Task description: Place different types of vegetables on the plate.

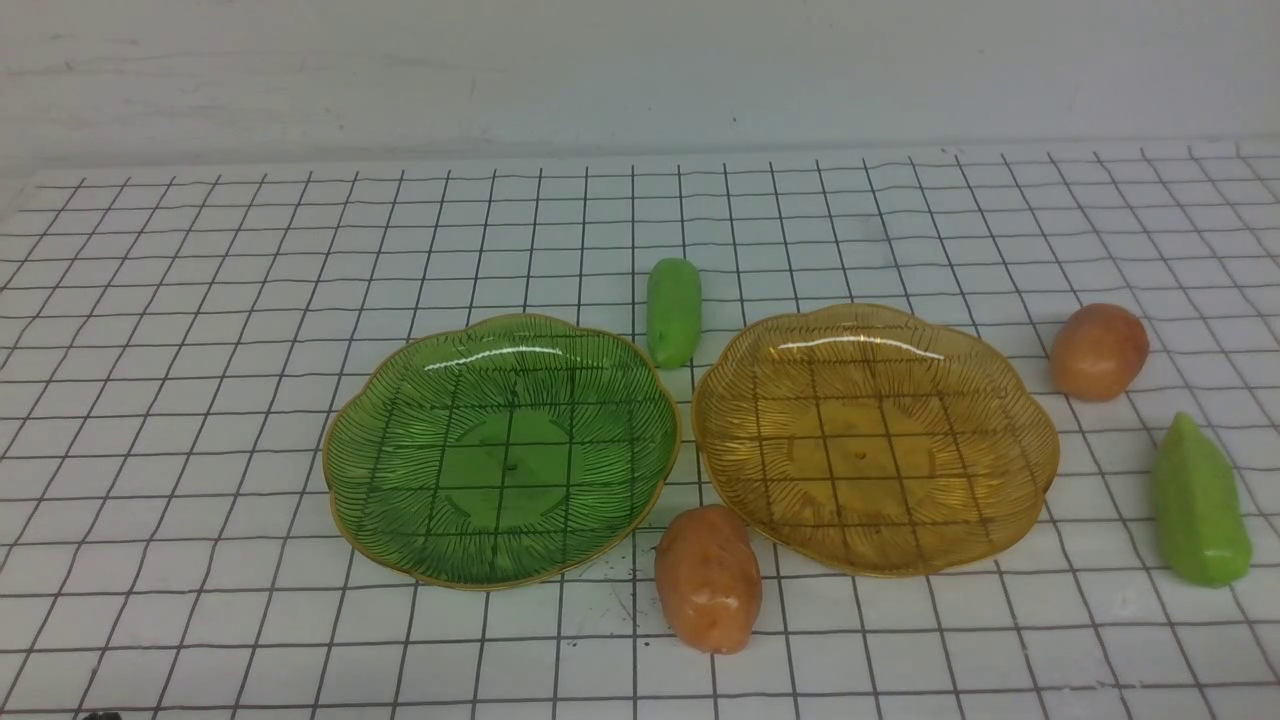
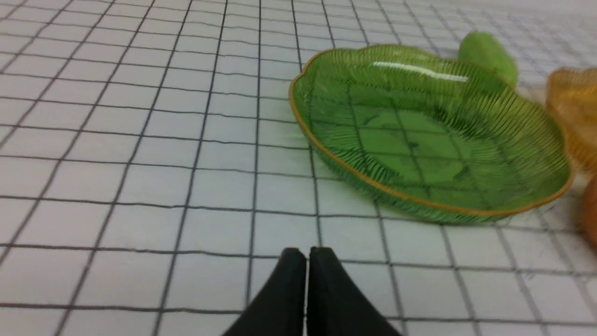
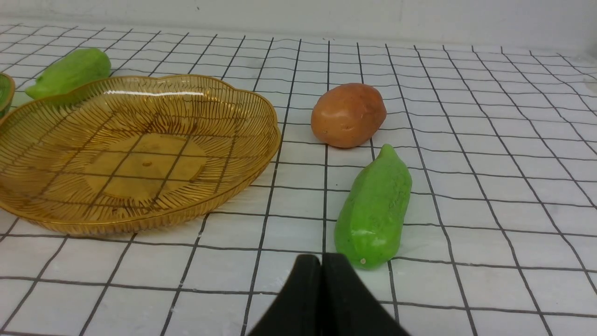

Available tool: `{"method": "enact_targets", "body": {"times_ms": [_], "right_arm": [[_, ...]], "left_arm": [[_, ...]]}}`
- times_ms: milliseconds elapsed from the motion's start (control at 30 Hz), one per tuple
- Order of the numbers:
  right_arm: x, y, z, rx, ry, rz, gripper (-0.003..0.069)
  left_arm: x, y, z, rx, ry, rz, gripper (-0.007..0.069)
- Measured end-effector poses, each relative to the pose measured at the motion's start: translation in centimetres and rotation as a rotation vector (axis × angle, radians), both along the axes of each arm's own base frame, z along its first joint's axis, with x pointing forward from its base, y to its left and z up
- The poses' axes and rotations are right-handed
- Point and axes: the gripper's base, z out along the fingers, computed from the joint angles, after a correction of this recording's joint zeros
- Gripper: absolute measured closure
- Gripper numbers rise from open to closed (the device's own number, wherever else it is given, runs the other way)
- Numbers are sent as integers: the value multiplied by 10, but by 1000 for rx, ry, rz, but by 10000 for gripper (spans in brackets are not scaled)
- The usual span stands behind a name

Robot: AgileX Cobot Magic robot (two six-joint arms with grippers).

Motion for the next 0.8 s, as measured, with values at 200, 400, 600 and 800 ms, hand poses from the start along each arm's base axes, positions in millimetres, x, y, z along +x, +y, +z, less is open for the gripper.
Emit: {"method": "enact_targets", "body": {"times_ms": [200,400,600,800], "right_arm": [[0,0,0,0,0,0,674],[0,0,0,1,0,0,674],[2,2,19,424,-222,-17,674],[0,-8,35,875,-421,-90,674]], "left_arm": [[2,-3,10,-262,-72,20,632],[3,-1,19,-402,-153,48,632],[3,11,38,-513,-382,140,632],[-5,13,74,-530,-508,128,632]]}}
